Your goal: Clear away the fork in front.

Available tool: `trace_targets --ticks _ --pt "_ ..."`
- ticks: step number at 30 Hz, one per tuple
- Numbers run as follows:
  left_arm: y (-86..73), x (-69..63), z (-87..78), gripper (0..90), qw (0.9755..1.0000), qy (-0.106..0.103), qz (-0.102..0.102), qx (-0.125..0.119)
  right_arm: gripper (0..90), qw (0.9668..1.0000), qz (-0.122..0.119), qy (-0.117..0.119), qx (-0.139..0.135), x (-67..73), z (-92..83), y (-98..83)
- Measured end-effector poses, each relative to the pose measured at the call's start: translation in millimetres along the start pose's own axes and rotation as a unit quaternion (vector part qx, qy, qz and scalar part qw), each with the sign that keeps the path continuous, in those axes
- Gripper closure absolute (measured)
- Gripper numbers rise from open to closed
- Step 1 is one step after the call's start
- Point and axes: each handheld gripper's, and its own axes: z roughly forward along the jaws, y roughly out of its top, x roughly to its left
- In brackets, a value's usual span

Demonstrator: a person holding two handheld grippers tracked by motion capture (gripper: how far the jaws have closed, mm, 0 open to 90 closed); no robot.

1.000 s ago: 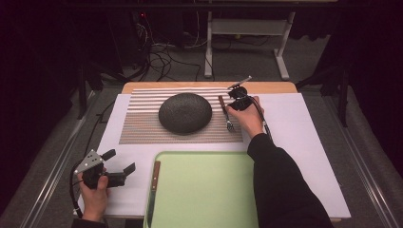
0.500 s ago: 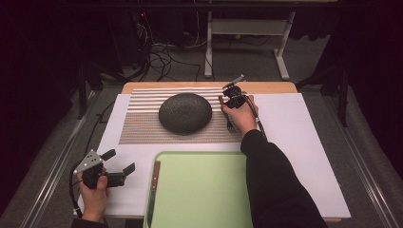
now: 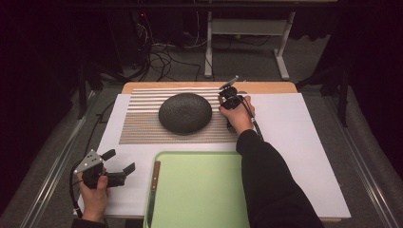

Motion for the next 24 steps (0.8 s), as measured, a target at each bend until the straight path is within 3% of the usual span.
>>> trace_targets --ticks 5,12,24 --pt "0.0 -0.3 0.1 0.0 1.0 0.0 0.001 0.001 77.6 1.0 0.006 0.004 -0.002 0.5 -0.4 -0.8" --pt "-0.1 0.3 -0.2 0.0 1.0 -0.001 0.0 -0.001 78.2 0.9999 -0.003 0.008 -0.011 -0.8 -2.8 -5.0" --pt "0.3 -0.8 0.6 0.0 1.0 0.002 0.003 0.003 78.2 0.9972 -0.011 0.035 -0.066 -12.1 -25.0 -13.5"
